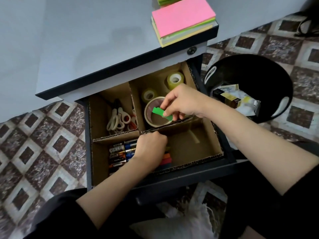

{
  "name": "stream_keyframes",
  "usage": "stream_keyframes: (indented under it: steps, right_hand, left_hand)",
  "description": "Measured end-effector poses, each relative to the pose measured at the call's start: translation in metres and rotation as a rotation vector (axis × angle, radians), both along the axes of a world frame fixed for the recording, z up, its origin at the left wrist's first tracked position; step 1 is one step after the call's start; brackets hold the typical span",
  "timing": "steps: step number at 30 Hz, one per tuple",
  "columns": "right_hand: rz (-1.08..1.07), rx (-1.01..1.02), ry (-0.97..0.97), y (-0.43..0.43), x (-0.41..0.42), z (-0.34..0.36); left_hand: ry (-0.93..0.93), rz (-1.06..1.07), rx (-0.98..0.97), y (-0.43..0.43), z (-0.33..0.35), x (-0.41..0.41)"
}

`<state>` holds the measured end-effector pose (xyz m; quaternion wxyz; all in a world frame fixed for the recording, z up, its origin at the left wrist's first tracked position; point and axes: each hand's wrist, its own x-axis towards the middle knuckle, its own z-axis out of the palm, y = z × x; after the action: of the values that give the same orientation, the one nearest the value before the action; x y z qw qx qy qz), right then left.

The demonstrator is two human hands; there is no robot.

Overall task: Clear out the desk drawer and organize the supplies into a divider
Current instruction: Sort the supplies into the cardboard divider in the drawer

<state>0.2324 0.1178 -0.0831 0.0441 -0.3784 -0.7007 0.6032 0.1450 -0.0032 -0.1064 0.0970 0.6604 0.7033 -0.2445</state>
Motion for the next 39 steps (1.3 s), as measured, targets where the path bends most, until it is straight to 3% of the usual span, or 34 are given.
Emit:
stream_keyframes:
  steps: [25, 39]
  right_hand:
    - [0.022, -0.001, -0.047, -0.001, -0.003, -0.005]
    - [0.041, -0.029, -0.033, 0.0, 0.001, -0.003]
  left_hand:
    - [0.069, -0.164, -0.01, 0.0, -0.013, 0.001]
    - [-0.017, -0.239, -0.024, 0.002, -0.02, -0.007]
